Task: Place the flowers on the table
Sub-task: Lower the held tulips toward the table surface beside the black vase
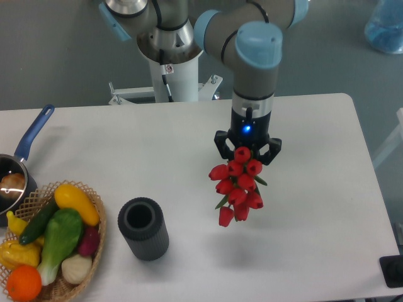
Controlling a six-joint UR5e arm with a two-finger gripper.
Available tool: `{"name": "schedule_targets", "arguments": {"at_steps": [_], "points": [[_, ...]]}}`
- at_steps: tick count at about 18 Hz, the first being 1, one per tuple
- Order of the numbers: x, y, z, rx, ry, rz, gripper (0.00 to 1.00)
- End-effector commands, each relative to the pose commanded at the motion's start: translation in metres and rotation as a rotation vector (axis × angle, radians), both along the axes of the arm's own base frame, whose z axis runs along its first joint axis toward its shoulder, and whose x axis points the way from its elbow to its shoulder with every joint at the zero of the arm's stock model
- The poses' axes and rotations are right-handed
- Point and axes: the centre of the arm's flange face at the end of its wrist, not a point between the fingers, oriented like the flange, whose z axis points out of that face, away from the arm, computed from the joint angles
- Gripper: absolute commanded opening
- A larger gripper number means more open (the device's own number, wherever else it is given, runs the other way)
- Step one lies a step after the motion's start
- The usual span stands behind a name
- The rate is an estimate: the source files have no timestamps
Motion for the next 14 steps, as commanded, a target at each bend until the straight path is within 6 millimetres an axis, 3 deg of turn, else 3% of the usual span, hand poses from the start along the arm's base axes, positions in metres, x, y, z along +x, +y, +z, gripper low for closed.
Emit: {"name": "schedule_targets", "arguments": {"at_steps": [6, 14], "points": [[0.004, 0.012, -0.033, -0.045, -0.04, -0.018, 0.45], [0.004, 0.016, -0.048, -0.061, -0.059, -0.024, 0.45]]}}
